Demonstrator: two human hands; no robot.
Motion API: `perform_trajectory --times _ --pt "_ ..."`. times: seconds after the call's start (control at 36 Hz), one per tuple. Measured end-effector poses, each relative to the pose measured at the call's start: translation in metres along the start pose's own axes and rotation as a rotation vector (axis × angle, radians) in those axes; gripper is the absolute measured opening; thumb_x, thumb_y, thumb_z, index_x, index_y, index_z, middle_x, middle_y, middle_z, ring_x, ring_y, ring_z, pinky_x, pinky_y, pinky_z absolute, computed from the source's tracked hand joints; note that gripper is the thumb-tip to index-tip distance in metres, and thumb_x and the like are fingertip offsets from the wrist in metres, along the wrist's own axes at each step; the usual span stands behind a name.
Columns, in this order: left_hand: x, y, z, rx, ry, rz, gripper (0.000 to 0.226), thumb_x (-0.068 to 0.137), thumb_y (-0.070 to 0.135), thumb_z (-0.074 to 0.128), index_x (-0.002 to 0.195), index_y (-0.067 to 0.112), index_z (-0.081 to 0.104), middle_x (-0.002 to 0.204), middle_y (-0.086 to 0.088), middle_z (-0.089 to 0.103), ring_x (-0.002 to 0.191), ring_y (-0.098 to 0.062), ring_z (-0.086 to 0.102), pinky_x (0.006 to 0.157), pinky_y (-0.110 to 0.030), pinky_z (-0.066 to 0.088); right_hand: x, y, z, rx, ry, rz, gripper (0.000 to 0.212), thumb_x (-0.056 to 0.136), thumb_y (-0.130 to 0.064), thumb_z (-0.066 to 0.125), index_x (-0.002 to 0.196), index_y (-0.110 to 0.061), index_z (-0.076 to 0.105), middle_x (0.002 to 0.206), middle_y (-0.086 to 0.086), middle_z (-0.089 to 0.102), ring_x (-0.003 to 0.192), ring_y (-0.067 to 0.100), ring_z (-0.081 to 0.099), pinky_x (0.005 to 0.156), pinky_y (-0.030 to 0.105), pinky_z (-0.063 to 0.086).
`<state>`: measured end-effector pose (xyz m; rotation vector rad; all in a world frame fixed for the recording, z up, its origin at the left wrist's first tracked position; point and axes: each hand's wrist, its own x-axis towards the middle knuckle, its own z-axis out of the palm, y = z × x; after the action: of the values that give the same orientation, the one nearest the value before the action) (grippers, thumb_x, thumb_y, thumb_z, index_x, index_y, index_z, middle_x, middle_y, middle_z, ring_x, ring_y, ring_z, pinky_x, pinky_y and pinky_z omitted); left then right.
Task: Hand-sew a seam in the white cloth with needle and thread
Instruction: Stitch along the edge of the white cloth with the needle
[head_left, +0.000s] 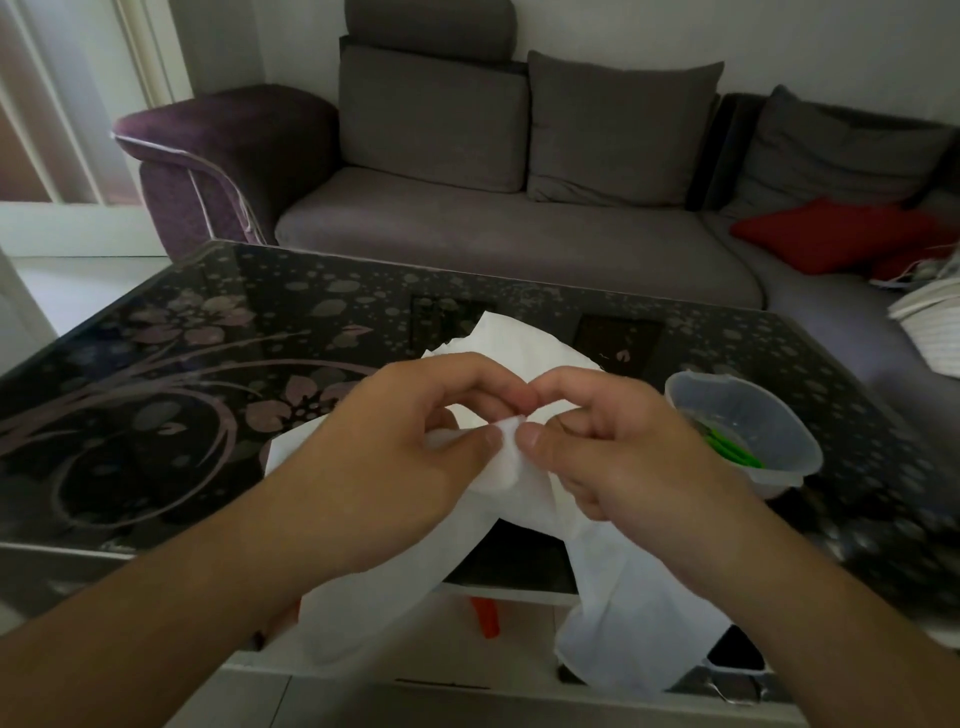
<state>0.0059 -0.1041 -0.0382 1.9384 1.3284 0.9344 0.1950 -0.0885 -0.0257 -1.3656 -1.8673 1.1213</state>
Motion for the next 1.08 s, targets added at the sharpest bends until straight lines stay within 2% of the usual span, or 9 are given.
perform_trajectory --times 0.08,0.19,0.31,0.39,0.53,0.67,0.81,0.92,1.08 --pt "-0.001 0.000 0.000 0.016 0.000 -0.003 0.031 0.099 0.019 0.065 0.112 0.047 0.068 0.107 0.026 0.070 0.083 0.004 0.065 0.071 -0.010 0.047 0.001 0.003 -0.001 0.003 0.028 -0.034 0.006 0.098 -0.030 0.065 0.101 -0.030 0.070 0.053 -0.002 0.050 0.048 0.009 0.043 0.053 0.027 0.037" --pt "-0.002 -0.002 0.001 0.050 0.041 -0.050 0.019 0.098 0.031 0.067 0.109 0.046 0.066 0.106 0.025 0.068 0.095 -0.001 0.065 0.089 -0.022 0.052 0.003 0.006 -0.001 0.009 0.093 -0.032 0.008 0.098 -0.026 0.066 0.091 -0.025 0.069 0.051 -0.006 0.054 0.046 0.001 0.049 0.057 0.024 0.038" --pt "0.000 -0.003 -0.001 0.038 0.008 -0.110 0.009 0.098 0.040 0.064 0.105 0.042 0.069 0.101 0.022 0.069 0.084 0.001 0.064 0.074 -0.018 0.045 0.002 0.007 -0.003 0.048 0.119 -0.048 0.009 0.098 -0.025 0.067 0.089 -0.024 0.069 0.051 -0.004 0.051 0.045 0.004 0.043 0.051 0.022 0.037" --pt "0.001 -0.005 -0.004 0.014 -0.018 -0.123 0.012 0.098 0.042 0.062 0.099 0.038 0.074 0.099 0.022 0.071 0.092 0.002 0.066 0.081 -0.021 0.050 0.002 0.008 -0.003 0.044 0.144 -0.072 0.010 0.097 -0.024 0.068 0.087 -0.024 0.069 0.054 0.002 0.051 0.046 0.006 0.041 0.050 0.021 0.037" --pt "0.000 -0.007 -0.005 -0.048 -0.004 -0.113 0.012 0.097 0.039 0.065 0.092 0.035 0.075 0.094 0.021 0.072 0.091 0.002 0.067 0.079 -0.018 0.048 0.003 0.010 -0.002 0.013 0.172 -0.080 0.011 0.094 -0.022 0.073 0.083 -0.024 0.070 0.058 0.009 0.054 0.047 0.007 0.042 0.047 0.018 0.038" --pt "0.000 -0.008 -0.005 -0.035 0.019 -0.070 0.009 0.095 0.039 0.068 0.090 0.035 0.074 0.091 0.018 0.073 0.089 -0.003 0.068 0.078 -0.021 0.049 0.005 0.011 -0.005 0.016 0.187 -0.113 0.014 0.091 -0.018 0.075 0.079 -0.023 0.071 0.053 0.002 0.051 0.047 0.008 0.042 0.047 0.014 0.038" --pt "-0.001 -0.007 -0.003 0.022 0.063 -0.049 0.006 0.092 0.041 0.068 0.088 0.037 0.072 0.088 0.023 0.070 0.087 0.001 0.066 0.075 -0.015 0.048 0.005 0.010 -0.008 0.059 0.146 -0.101 0.011 0.091 -0.015 0.076 0.083 -0.022 0.072 0.055 0.004 0.048 0.049 0.012 0.040 0.047 0.018 0.038" --pt "-0.002 -0.007 -0.003 0.044 0.041 -0.031 0.007 0.090 0.044 0.067 0.089 0.038 0.071 0.091 0.025 0.070 0.090 0.002 0.068 0.077 -0.018 0.055 0.004 0.009 -0.008 0.054 0.103 -0.106 0.010 0.089 -0.016 0.077 0.083 -0.022 0.073 0.057 0.005 0.047 0.050 0.013 0.040 0.049 0.018 0.038" --pt "-0.002 -0.007 -0.002 0.079 0.017 -0.049 0.011 0.092 0.046 0.067 0.085 0.037 0.070 0.090 0.025 0.070 0.087 0.002 0.066 0.070 -0.015 0.050 0.006 0.009 -0.007 0.015 0.127 -0.081 0.011 0.092 -0.016 0.074 0.082 -0.023 0.075 0.053 -0.001 0.048 0.048 0.010 0.039 0.050 0.021 0.037"
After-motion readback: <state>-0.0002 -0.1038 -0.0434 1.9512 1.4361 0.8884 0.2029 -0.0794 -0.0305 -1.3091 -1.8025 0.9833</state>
